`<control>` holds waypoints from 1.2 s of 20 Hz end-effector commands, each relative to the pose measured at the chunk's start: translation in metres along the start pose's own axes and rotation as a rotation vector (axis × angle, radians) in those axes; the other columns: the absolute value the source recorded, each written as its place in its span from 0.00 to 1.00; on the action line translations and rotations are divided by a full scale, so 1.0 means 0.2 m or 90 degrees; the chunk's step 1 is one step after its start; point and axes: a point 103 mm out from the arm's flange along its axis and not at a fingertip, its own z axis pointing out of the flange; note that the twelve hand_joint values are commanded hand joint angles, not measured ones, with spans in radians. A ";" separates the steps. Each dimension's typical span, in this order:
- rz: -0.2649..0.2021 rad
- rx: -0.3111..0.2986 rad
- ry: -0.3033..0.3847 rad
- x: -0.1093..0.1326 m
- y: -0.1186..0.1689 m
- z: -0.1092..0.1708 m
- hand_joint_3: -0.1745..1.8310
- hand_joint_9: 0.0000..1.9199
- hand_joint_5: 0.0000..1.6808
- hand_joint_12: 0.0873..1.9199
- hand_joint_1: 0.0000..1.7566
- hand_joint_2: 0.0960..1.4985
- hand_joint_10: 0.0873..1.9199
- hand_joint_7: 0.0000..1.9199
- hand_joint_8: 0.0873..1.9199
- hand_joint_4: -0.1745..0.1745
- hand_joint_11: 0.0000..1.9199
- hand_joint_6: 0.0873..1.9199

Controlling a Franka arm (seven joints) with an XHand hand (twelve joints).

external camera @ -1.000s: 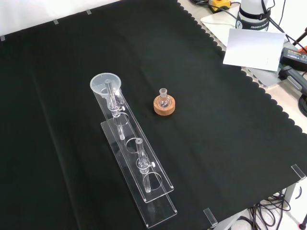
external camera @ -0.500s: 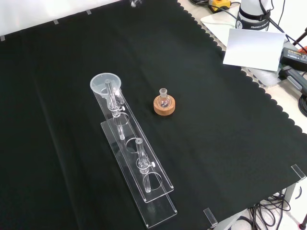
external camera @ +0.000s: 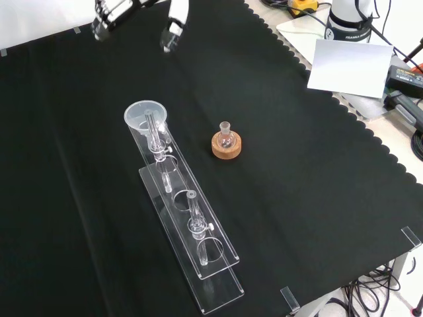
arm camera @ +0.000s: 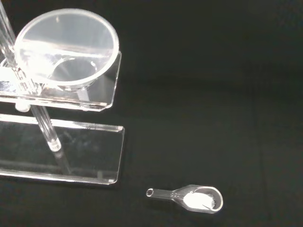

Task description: Pick up the funnel from the transparent funnel stand.

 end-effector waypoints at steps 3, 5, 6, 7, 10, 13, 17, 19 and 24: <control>-0.005 0.108 -0.075 0.27 0.19 0.12 0.20 0.00 0.00 0.81 0.26 0.48 0.40 0.00 0.10 0.57 0.04 0.00; -0.002 0.113 -0.079 0.29 0.21 0.14 0.19 0.00 0.00 0.82 0.28 0.48 0.40 0.00 0.09 0.55 0.05 0.00; 0.000 0.114 -0.082 0.30 0.22 0.15 0.19 0.00 0.00 0.82 0.28 0.47 0.40 0.00 0.09 0.53 0.06 0.00; 0.001 0.114 -0.082 0.30 0.23 0.16 0.19 0.00 0.01 0.82 0.29 0.47 0.41 0.00 0.09 0.52 0.07 0.00; 0.005 0.107 -0.081 0.30 0.24 0.19 0.19 0.00 0.01 0.81 0.31 0.46 0.43 0.00 0.10 0.49 0.10 0.00; 0.004 0.108 -0.079 0.29 0.25 0.22 0.20 0.01 0.01 0.80 0.33 0.46 0.44 0.00 0.11 0.48 0.12 0.00; -0.001 0.110 -0.079 0.30 0.27 0.25 0.20 0.01 0.00 0.80 0.34 0.46 0.45 0.00 0.11 0.47 0.13 0.00; -0.006 0.111 -0.081 0.31 0.28 0.27 0.20 0.01 0.00 0.79 0.34 0.45 0.45 0.00 0.12 0.47 0.14 0.00; -0.014 0.113 -0.085 0.34 0.32 0.31 0.21 0.01 0.00 0.78 0.35 0.45 0.46 0.00 0.11 0.53 0.16 0.00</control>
